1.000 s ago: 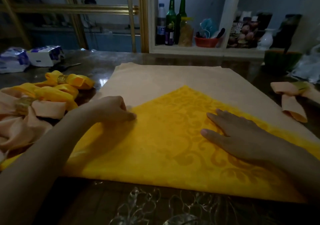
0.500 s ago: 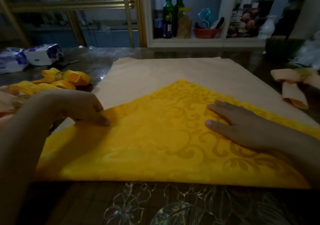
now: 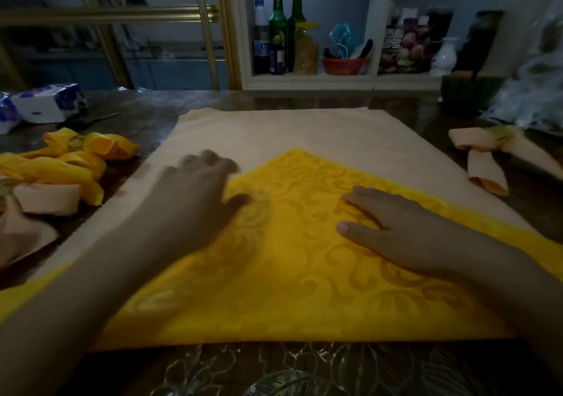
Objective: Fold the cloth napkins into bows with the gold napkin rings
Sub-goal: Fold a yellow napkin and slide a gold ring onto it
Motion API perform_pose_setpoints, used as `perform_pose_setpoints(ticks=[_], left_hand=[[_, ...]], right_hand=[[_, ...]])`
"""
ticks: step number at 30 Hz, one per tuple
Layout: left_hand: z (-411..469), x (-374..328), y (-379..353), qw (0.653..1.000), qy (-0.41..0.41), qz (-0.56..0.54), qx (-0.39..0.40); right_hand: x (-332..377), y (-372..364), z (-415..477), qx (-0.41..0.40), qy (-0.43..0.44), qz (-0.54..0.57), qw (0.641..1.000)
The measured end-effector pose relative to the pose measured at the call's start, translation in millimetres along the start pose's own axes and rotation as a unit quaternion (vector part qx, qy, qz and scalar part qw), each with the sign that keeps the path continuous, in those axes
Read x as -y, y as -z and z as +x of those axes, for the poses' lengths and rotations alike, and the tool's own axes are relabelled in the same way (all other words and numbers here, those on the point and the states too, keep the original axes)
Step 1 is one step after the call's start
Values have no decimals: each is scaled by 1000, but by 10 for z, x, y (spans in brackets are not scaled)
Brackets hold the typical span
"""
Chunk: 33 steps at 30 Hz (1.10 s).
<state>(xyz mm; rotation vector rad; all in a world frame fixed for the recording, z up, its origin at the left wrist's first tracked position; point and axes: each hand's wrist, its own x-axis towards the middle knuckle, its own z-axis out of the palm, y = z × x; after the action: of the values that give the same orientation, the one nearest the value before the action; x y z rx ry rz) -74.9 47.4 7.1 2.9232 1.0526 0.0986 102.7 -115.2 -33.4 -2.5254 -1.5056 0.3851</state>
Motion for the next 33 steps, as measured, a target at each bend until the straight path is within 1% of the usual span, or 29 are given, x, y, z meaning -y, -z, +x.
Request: perform_pose_setpoints(ticks=[1,3,5,8,10,13,14,15,17,19,20,22,24,28,30,32,33], left_hand=[[-77,-170,-32,998,-54,-27,1],[-237,-383,-146,990,-126,-64,27],[-292,-464,-249,986,-157,-43,48],[-302,-480,-373,983,-156,-37,87],[-285,-475,-452,981,-151,-30,120],[-266,-457,-538,979,-171,-6,113],[-270,-380,-573,980,-160,-3,115],[-262,-441,-544,979,-171,-1,113],[-247,-422,-522,979,-171,1,107],[-260,-455,-485,977,-179,12,116],[-272,-484,-466,976,-182,18,120],[-278,-478,-466,974,-182,22,134],[-301,-500,-455,972,-186,22,142],[-310,-482,-463,976,-177,20,129],[-325,-472,-489,977,-170,17,123],[-323,-476,-498,979,-163,11,126],[-338,-488,-474,980,-159,14,115]], right_hand=[[3,-21,15,-5,0,-2,1000],[17,-69,50,-10,1,-16,1000],[11,-105,89,-15,-2,-26,1000],[36,-125,113,-19,-6,-30,999],[60,-110,52,-44,-14,-35,998],[157,-53,-63,-98,9,-86,991],[273,-76,-36,-98,27,-90,991],[292,-24,-170,-103,21,-84,991],[413,-21,-350,-66,37,-61,995],[423,-106,-600,-18,70,-72,995],[336,-163,-734,-14,78,-69,994],[138,-228,-886,-13,62,-45,997],[-161,-222,-996,-12,20,-36,999],[-812,-50,-1165,2,-65,-23,998],[-1038,60,-1280,7,-97,1,995],[-1140,151,-1366,-9,-126,12,992],[-1132,197,-1413,-37,-133,-5,990]])
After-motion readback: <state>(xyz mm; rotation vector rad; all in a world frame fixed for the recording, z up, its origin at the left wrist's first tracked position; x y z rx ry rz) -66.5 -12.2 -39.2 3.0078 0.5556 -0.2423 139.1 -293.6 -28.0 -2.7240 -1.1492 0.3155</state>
